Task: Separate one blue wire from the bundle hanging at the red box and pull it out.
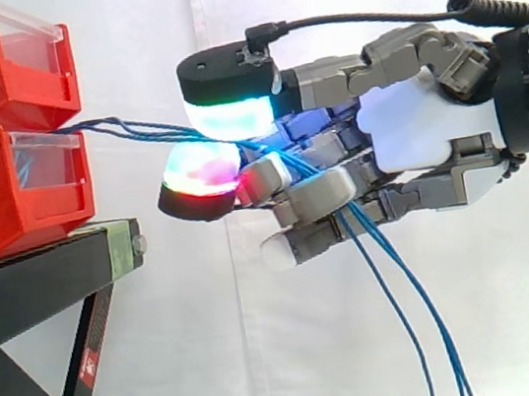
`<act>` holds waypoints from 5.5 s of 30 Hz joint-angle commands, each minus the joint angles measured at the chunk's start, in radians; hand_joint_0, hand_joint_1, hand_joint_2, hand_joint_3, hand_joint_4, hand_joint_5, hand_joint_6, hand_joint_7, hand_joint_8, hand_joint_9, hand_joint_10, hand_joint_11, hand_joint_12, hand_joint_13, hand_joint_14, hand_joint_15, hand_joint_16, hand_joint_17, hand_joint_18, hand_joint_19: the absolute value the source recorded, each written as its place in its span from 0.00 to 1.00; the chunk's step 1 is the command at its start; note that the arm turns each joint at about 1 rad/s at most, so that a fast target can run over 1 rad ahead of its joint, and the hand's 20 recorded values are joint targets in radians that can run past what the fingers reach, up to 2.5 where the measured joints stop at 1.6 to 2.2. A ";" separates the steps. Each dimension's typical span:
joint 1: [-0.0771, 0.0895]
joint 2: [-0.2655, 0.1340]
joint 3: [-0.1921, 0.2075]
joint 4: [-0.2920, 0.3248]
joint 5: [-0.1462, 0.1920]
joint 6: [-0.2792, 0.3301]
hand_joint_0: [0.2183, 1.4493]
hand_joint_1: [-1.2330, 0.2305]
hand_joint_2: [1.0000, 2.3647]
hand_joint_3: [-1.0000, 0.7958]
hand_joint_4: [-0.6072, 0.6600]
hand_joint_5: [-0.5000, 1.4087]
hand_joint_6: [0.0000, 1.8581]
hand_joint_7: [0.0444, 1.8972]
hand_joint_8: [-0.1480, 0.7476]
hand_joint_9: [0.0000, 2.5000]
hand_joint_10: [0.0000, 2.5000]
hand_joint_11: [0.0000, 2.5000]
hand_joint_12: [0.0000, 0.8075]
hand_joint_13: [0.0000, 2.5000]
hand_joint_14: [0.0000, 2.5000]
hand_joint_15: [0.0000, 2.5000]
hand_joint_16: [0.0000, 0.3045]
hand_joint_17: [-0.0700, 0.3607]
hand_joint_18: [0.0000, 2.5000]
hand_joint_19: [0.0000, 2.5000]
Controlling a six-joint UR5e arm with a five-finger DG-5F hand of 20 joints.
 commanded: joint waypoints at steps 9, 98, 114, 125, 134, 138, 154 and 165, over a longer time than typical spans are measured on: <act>0.000 0.000 0.000 0.001 0.000 0.000 0.33 0.31 0.01 0.37 0.70 0.13 0.46 0.52 0.55 0.34 0.20 0.64 0.39 0.43 0.44 0.60 0.10 0.32 0.31 0.34; -0.002 0.000 0.000 0.007 0.000 0.000 0.36 0.41 0.02 0.42 0.69 0.14 0.46 0.49 0.53 0.31 0.35 0.57 0.35 0.42 0.49 0.58 0.10 0.32 0.32 0.29; 0.000 0.000 0.000 0.008 0.000 0.000 0.45 0.17 0.01 0.37 0.67 0.13 0.47 0.53 0.51 0.27 0.34 0.59 0.32 0.38 0.44 0.62 0.09 0.30 0.29 0.23; -0.002 0.000 0.000 0.011 0.000 0.000 0.48 0.15 0.01 0.34 0.66 0.13 0.46 0.54 0.48 0.22 0.31 0.60 0.30 0.33 0.54 0.58 0.08 0.28 0.25 0.22; 0.000 0.000 0.000 0.011 0.000 0.000 0.39 0.23 0.01 0.34 0.68 0.13 0.46 0.52 0.51 0.25 0.34 0.59 0.33 0.35 0.53 0.59 0.08 0.30 0.27 0.25; 0.000 0.001 0.000 0.011 0.000 0.000 0.36 0.25 0.01 0.34 0.68 0.13 0.45 0.53 0.52 0.25 0.31 0.61 0.35 0.35 0.49 0.60 0.09 0.31 0.26 0.27; -0.002 0.001 0.000 0.010 0.000 0.003 0.28 0.33 0.00 0.31 0.69 0.13 0.45 0.53 0.55 0.28 0.24 0.63 0.38 0.36 0.48 0.58 0.11 0.34 0.27 0.30; -0.002 0.000 0.000 0.011 0.000 0.000 0.36 0.37 0.02 0.44 0.69 0.14 0.46 0.51 0.55 0.31 0.29 0.61 0.38 0.39 0.47 0.59 0.11 0.33 0.30 0.32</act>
